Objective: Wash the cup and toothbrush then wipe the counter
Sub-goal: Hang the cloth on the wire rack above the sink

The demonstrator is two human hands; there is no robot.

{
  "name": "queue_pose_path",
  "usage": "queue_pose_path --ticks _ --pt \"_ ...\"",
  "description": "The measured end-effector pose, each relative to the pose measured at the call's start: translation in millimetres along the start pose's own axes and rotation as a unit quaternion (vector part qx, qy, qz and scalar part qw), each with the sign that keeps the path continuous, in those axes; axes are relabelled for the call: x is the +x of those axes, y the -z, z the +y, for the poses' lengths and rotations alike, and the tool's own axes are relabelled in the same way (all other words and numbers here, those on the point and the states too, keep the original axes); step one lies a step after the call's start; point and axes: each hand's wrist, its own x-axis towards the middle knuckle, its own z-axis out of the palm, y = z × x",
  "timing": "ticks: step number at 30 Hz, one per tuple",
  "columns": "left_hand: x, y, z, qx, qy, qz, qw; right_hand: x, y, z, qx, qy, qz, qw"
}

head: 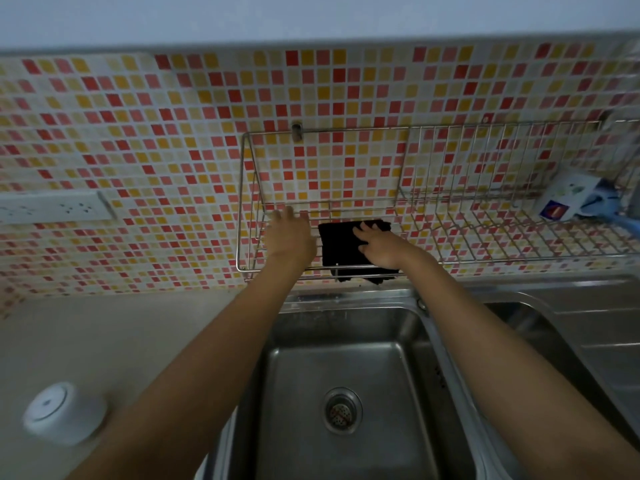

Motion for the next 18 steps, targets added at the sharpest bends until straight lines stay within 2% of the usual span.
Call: queue_pose_path --ticks 2,6,9,14,18 --pt "-6 1 -7 -0.003 0.063 -0.037 0.997 0 -1 0 0.005 -0.004 0.009 1.000" --pt "-6 -4 -17 -0.073 0.083 -0.089 0.990 1 -1 0 0.001 -0.003 0.010 1.000" --pt "-7 -5 -20 -0.135 0.089 -0.066 0.985 2 0 0 0.002 -0.003 0.006 1.000" --pt "-11 -8 -19 -0.210 0.040 0.060 0.975 2 -2 0 0.014 -0.001 0.007 1.000" --pt "-7 -14 -22 -0.211 0.036 0.014 0.977 4 -2 1 0.022 -0.004 0.007 1.000"
